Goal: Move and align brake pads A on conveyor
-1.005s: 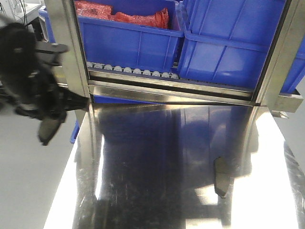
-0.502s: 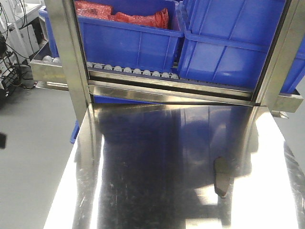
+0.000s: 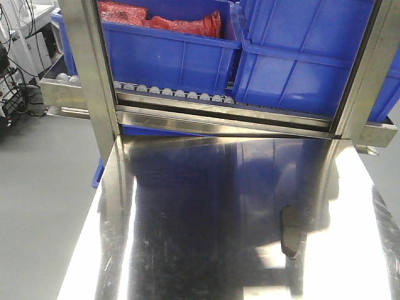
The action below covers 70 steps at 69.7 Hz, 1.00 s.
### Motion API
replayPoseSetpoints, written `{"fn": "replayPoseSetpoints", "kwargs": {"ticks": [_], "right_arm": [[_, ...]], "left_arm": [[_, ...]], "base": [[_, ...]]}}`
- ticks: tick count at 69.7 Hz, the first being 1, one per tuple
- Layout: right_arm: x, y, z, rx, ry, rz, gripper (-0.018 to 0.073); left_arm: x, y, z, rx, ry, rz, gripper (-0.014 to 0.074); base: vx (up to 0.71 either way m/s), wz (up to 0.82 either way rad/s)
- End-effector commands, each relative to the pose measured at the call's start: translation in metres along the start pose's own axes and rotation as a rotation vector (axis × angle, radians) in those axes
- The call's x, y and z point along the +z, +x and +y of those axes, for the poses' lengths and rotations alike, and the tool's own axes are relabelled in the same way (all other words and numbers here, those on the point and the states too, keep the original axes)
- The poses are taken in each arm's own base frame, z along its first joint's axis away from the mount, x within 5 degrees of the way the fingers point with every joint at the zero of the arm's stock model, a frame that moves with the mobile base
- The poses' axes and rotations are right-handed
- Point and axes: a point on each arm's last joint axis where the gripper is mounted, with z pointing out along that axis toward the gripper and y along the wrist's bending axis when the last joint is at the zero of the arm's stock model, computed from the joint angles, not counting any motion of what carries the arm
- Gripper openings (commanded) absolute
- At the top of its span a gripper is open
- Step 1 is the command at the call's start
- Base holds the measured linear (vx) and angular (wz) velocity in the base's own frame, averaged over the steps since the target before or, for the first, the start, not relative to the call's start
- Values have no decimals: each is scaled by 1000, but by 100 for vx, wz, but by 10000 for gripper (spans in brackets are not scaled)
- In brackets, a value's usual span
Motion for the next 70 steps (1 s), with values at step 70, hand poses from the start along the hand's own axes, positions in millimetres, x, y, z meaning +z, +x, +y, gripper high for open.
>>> {"fn": "replayPoseSetpoints", "kwargs": {"ticks": [70], "right_arm": [[-4,-13,0,-8,6,-84,578]], "left_arm": [[-7,-9,-1,11,16,-88,-6]], "base": [[0,0]]}}
